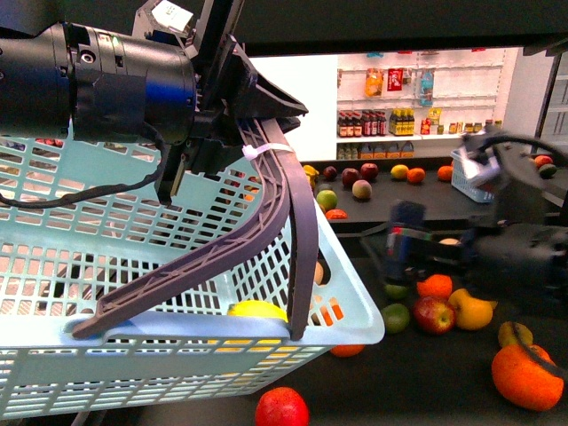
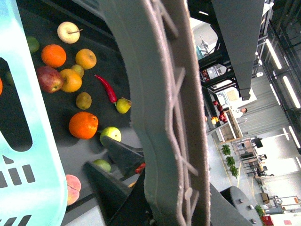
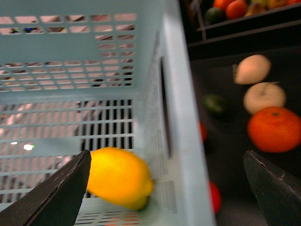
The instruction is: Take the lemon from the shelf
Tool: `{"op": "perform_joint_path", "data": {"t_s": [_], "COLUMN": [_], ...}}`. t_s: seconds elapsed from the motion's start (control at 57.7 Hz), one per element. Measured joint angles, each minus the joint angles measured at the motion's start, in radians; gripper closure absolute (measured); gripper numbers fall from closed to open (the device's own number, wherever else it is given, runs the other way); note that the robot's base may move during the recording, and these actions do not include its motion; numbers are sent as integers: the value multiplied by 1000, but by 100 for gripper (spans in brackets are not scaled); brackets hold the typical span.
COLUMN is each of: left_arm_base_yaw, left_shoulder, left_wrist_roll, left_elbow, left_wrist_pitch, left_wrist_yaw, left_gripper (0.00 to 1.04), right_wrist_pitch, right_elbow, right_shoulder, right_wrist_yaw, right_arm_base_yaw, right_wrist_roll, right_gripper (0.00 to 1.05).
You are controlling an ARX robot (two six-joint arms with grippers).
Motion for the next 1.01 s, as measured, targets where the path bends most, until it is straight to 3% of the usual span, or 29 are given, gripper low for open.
{"op": "perform_joint_path", "data": {"t_s": [0.173,0.364,0.485,0.589,0.745,0.815,0.884,1.005], "left_arm_base_yaw": [0,0,0,2,0,0,0,0], "left_shoulder": [0,0,0,0,0,0,0,0], "left_wrist_roll": [-1,-1,-2,-2,-2,-3,-1,-3], "left_elbow": [0,0,0,0,0,0,0,0], "left_wrist_pitch": [0,0,0,0,0,0,0,0], "left_wrist_yaw": [3,2,2,-2,4,2,1,3], "left_gripper": [96,96,96,96,96,96,96,96], "right_wrist_pitch": [-146,-607,-660,-836,-852,-855,-856,-853], "right_elbow": [-195,-374,-472,-541,-658,-695,-706,-726], "right_shoulder": [-317,-916,-1236,-1505,-1694,-1730,-1738,-1769], "right_wrist_yaw": [-58,-256,-55,-62,17,152,175,189], "right_arm_base_yaw": [-112,-325,-387,-450,-379,-277,-212,-199], "right_wrist_roll": [-148,-284,-296,-301,-304,-304,-306,-307], "right_gripper": [7,7,24,42,75,87,99,102]}}
